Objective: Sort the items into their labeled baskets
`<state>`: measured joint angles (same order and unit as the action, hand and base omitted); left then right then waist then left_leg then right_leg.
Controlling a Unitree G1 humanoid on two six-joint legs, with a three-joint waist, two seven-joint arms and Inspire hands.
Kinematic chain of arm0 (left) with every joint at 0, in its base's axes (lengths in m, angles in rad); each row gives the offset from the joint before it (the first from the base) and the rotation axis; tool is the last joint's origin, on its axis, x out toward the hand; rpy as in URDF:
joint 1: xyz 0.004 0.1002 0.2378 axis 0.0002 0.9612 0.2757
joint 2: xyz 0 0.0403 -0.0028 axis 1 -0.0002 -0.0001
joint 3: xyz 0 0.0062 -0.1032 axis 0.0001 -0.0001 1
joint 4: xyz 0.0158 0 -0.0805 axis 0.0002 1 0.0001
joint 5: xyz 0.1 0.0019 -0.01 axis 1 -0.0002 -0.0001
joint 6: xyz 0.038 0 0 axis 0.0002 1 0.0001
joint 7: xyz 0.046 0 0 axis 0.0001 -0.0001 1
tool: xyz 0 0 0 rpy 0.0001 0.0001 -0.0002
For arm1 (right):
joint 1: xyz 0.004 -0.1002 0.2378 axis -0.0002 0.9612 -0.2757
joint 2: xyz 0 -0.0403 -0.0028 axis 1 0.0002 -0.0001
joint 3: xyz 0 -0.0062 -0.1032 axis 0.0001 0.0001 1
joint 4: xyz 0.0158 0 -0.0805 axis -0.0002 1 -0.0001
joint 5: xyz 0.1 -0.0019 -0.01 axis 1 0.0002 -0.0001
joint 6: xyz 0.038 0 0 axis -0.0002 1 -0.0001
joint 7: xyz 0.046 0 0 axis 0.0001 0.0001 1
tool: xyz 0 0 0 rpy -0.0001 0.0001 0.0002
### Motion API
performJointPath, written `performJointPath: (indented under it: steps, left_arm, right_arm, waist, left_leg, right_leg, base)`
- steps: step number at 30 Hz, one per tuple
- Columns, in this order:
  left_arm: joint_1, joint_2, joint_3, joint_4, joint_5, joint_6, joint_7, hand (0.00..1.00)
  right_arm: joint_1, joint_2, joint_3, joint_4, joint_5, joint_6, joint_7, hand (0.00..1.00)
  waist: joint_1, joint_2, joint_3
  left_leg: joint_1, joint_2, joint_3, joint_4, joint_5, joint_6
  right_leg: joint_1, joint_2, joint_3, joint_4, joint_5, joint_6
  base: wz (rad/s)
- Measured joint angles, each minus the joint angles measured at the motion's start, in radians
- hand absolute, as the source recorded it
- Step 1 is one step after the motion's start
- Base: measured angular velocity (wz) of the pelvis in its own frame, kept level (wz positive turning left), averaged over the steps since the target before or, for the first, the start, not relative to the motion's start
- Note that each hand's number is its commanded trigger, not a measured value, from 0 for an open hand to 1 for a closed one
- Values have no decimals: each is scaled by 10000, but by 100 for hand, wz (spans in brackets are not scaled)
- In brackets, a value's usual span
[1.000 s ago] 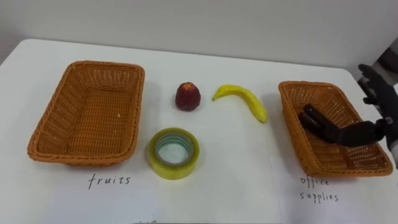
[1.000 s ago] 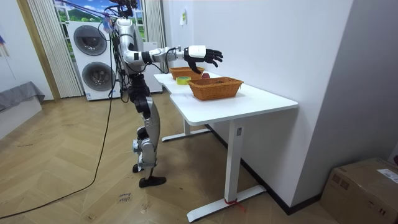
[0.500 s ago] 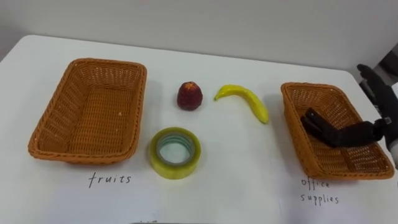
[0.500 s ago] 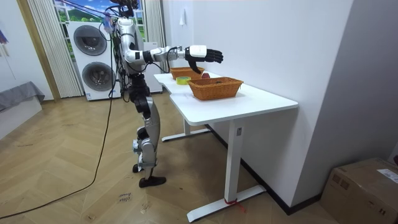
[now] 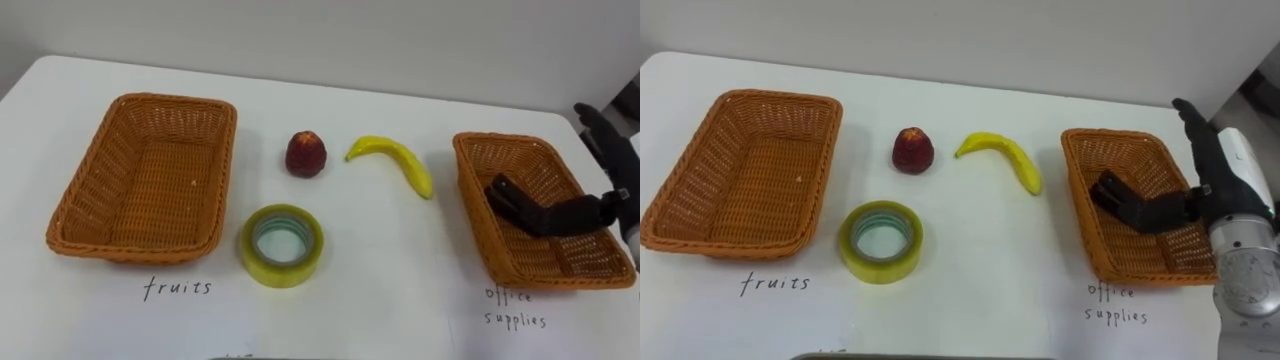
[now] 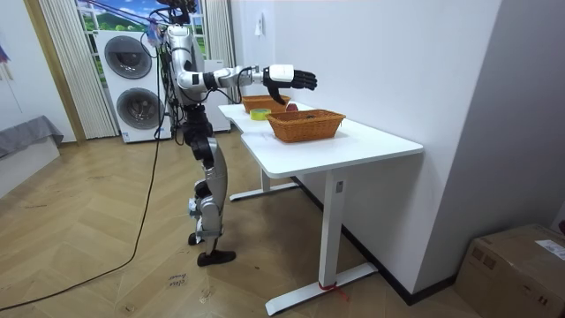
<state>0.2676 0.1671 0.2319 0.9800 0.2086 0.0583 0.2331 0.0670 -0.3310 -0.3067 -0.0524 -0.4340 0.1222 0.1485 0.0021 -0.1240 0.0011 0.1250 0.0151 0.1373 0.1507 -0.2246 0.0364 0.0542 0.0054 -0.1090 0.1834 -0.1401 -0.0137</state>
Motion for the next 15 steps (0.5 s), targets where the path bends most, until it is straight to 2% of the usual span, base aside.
performJointPath:
  steps: [10,15]
  left_arm:
    - [19,14,-11,197,5,-76,40,0]
    - [34,46,-14,244,12,-159,38,0]
  right_arm:
    - [-59,-5,0,-555,420,-8,-182,0]
    - [-281,-140,19,-1302,886,-39,-348,0]
  waist:
    - [-40,-7,3]
    - [-46,-64,56]
  left_leg:
    - [34,1,-3,-4,0,1]
    - [59,-4,-5,7,-1,1]
  right_leg:
    - [31,29,115,30,0,0]
    - [59,24,124,16,0,0]
  base:
    - [0]
    - [0]
